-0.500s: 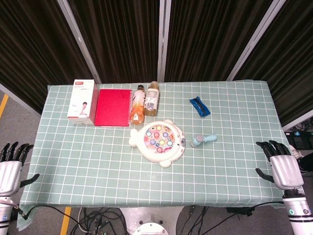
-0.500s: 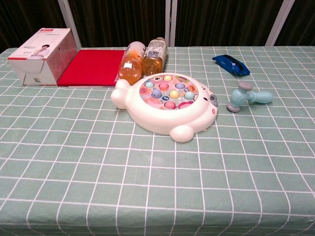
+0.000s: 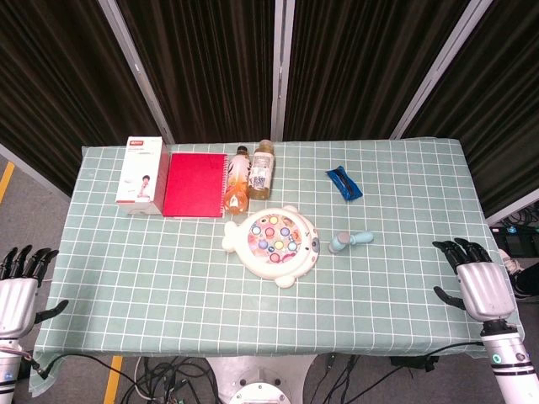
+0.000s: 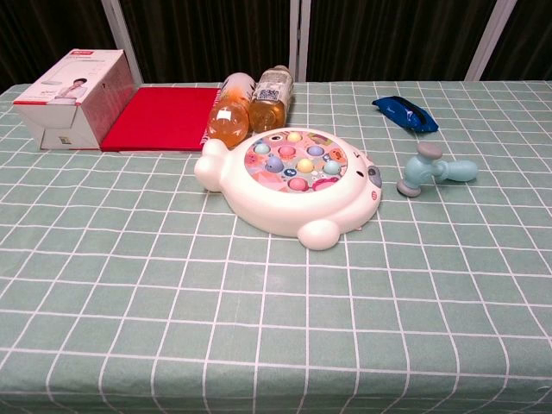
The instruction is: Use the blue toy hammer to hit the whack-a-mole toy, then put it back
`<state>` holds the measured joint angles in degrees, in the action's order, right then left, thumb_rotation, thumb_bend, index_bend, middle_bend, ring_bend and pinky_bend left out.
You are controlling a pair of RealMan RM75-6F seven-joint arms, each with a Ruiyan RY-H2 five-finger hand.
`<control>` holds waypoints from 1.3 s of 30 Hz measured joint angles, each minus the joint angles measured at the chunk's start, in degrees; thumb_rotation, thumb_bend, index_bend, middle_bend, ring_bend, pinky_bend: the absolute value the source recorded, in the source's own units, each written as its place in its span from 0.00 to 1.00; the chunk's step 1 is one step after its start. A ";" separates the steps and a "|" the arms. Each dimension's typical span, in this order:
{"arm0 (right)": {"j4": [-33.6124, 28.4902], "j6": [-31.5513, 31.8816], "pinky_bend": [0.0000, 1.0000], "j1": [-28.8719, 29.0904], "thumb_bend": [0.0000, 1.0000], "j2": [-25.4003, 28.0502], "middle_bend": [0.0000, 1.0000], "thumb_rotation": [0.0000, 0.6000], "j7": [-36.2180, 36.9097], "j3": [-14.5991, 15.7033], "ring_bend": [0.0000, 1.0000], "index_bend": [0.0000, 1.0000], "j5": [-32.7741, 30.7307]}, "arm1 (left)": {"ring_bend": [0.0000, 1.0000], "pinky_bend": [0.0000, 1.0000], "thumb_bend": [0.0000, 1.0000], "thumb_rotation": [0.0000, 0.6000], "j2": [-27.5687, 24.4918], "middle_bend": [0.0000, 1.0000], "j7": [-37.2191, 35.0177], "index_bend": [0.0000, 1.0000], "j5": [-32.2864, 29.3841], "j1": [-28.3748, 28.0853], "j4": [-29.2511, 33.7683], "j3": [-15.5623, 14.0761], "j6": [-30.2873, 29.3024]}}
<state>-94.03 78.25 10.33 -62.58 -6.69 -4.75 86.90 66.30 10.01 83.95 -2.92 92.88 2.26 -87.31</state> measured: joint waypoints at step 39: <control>24.47 -33.15 0.27 28.22 0.23 -21.95 0.39 1.00 5.42 -4.99 0.26 0.43 -11.44 | 0.05 0.02 0.00 1.00 -0.68 0.15 -2.59 0.20 -1.04 -0.64 -1.95 0.26 2.17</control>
<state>-69.56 45.11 38.54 -84.53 -1.27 -9.74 75.46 65.62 7.42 82.92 -3.56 90.93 2.52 -85.14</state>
